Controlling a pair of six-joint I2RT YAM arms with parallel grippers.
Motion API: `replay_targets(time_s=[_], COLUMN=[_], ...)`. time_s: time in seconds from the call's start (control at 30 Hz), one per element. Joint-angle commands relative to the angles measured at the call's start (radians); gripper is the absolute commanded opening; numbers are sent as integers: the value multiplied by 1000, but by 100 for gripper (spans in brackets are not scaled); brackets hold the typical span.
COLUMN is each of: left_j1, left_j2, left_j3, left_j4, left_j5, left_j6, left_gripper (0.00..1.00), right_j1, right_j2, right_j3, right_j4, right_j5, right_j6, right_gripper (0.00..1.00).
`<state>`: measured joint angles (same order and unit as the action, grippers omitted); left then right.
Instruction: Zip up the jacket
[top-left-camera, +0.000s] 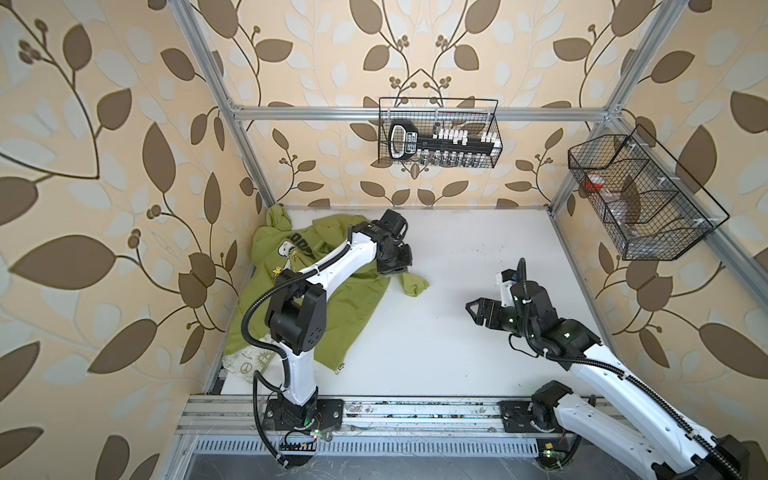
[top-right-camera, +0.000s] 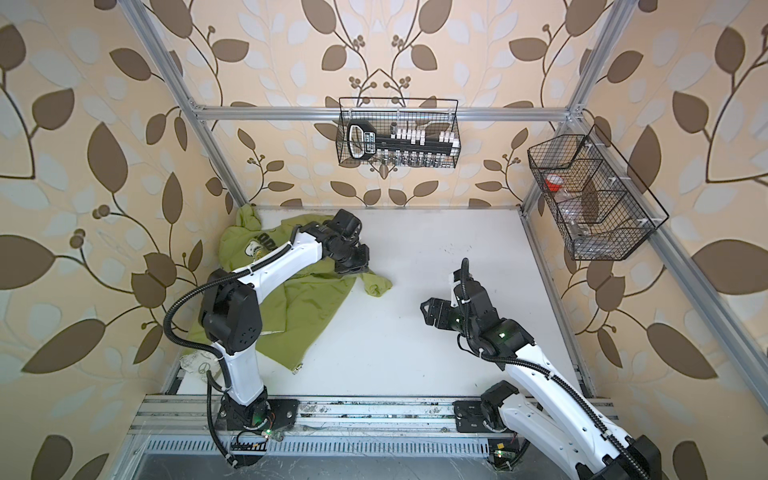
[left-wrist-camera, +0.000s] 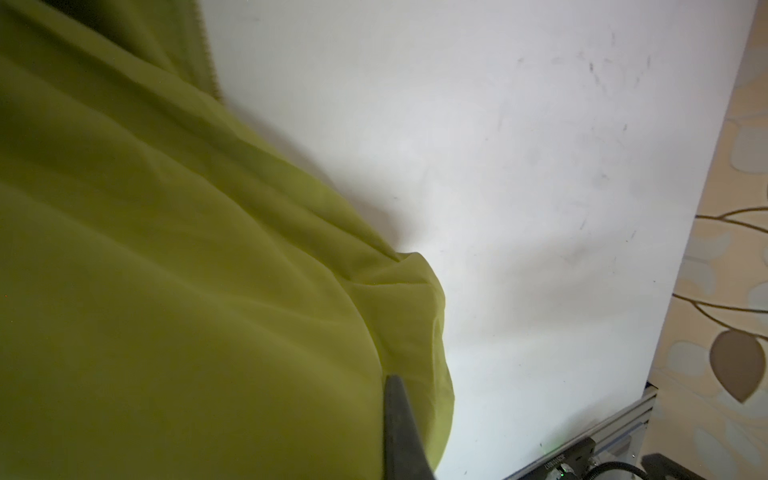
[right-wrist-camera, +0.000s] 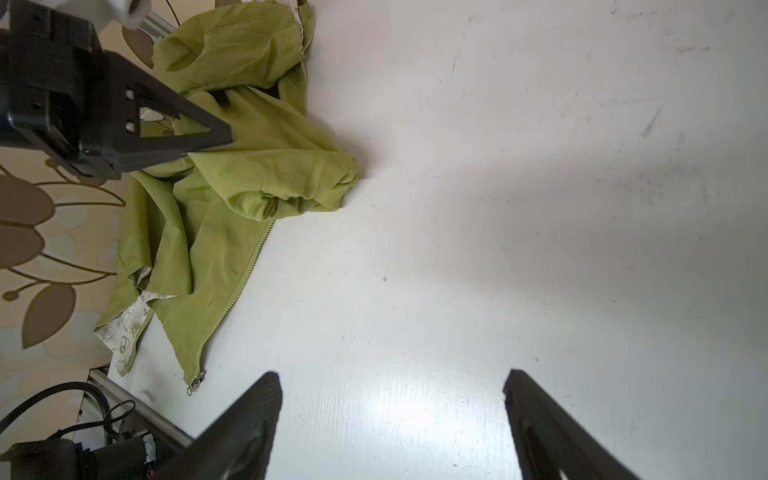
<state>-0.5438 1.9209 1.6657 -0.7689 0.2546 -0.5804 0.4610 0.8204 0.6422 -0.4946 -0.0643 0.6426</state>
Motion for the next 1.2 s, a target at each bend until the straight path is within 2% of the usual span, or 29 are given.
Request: replay_targets(time_s=[0.0, 0.37, 0.6, 0.73, 0.83, 0.87, 1.0, 1.17], left_j1=[-62, -228, -281, -298, -301, -301, -299, -298], left_j2=[64, 381, 477, 480, 436, 403, 229, 35], left_j3=[120, 654, 779, 784, 773, 742, 496, 258], left_j4=[-8, -78, 103, 194, 108, 79, 98, 55], left_j5=[24, 42, 122, 157, 81, 45, -59, -193], left_j6=[-41, -119, -239, -267, -201, -175, -115, -70], left_gripper=[0, 3, 9, 19, 48, 52, 61, 67], right_j1=[-30, -207, -341, -370, -368, -369, -369, -360], right_j2=[7, 24, 12, 1, -10, -14, -25, -45], right_j3=[-16, -18, -27, -25, -20, -18, -9, -12], right_j4=[14, 20, -1, -3, -10, -12, -26, -22], right_j5=[-47, -172, -255, -285, -290, -290, -282, -273], right_j6=[-15, -47, -79, -83, -84, -84, -87, -77], right_gripper=[86, 84, 83, 84, 85, 85, 85, 86])
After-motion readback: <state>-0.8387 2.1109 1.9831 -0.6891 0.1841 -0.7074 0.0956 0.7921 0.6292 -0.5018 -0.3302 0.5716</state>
